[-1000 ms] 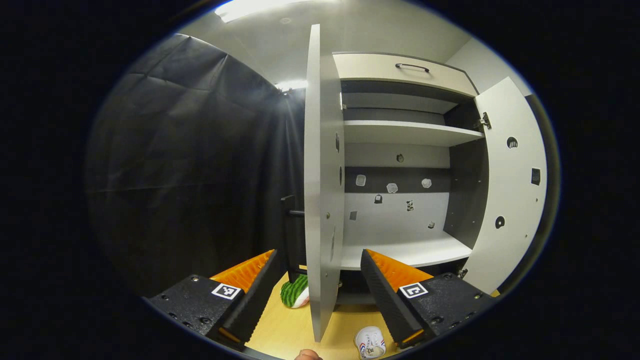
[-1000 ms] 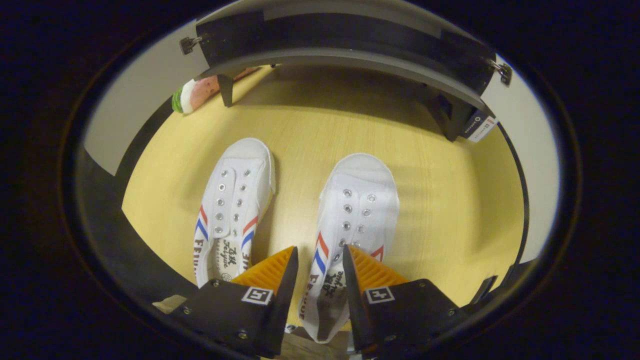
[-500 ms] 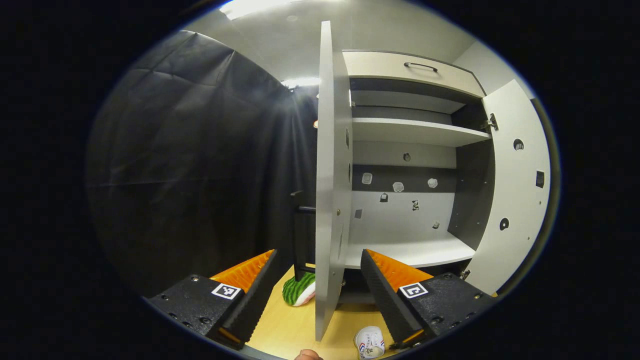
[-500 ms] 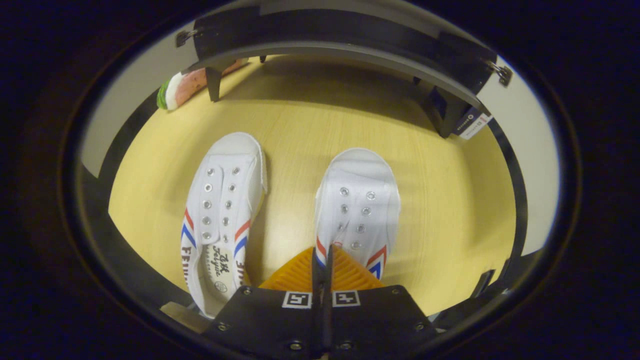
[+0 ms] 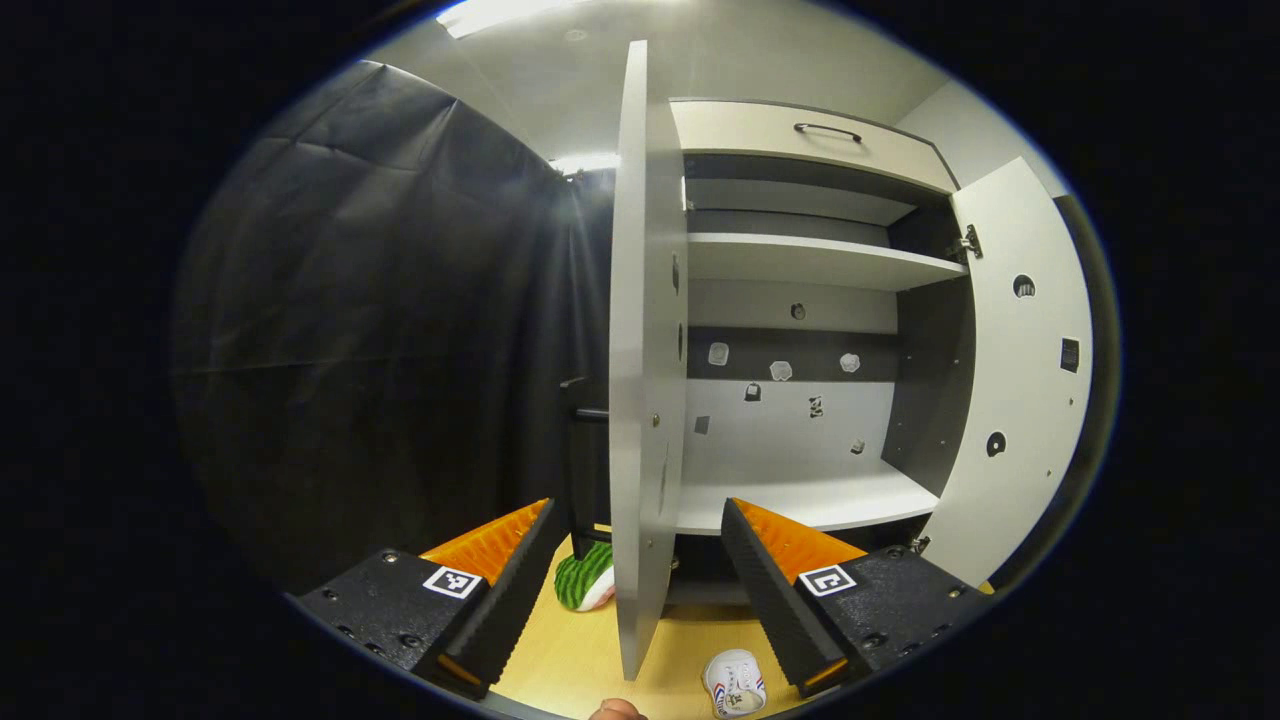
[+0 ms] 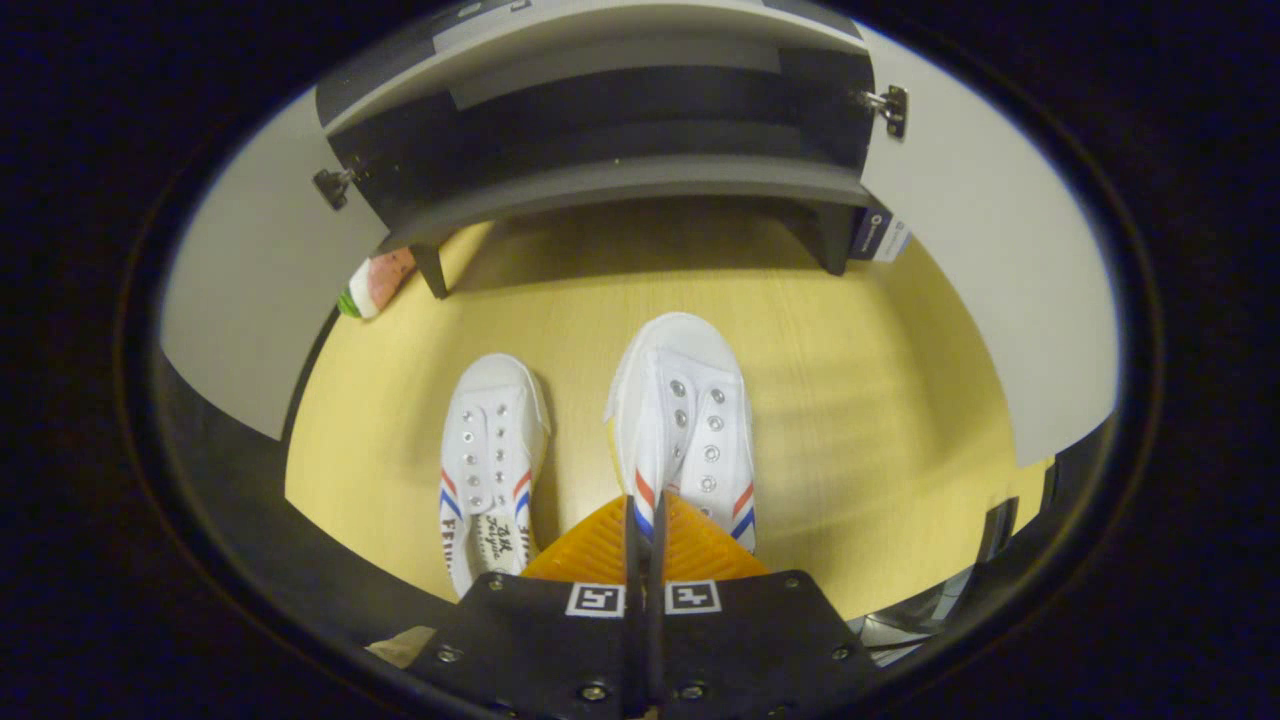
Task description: Grab one shoe with the right hand and put it into the shoe cabinet, grab the other shoe with the left hand and put it into the shoe cabinet; then close the right door with the right hand and the left door with the left hand.
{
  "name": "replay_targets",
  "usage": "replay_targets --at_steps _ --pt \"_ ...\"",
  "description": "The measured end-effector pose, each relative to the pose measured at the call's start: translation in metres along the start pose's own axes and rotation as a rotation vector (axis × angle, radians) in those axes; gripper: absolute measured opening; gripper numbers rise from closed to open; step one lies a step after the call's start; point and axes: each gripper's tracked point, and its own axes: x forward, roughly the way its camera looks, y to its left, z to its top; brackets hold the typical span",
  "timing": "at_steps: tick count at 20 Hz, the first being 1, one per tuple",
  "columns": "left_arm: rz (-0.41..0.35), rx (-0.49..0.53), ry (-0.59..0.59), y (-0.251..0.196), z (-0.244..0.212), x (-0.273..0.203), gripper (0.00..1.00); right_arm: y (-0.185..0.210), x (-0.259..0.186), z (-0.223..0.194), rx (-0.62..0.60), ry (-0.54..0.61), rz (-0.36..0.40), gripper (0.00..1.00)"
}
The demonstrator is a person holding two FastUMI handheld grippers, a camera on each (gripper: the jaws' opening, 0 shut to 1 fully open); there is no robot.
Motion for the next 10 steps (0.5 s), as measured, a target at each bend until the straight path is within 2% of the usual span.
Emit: replay_targets --at_steps 3,10 --pt "-0.017 -0.003 -0.002 -0.01 -0.001 0.001 0.99 0.01 -0.05 0.045 0.01 -0.113 0.039 0.01" --pt "-0.028 -0.014 -0.004 -0.01 -0.001 -0.006 0.99 0.034 -0.185 0.188 -0.009 -0.472 0.105 0.0"
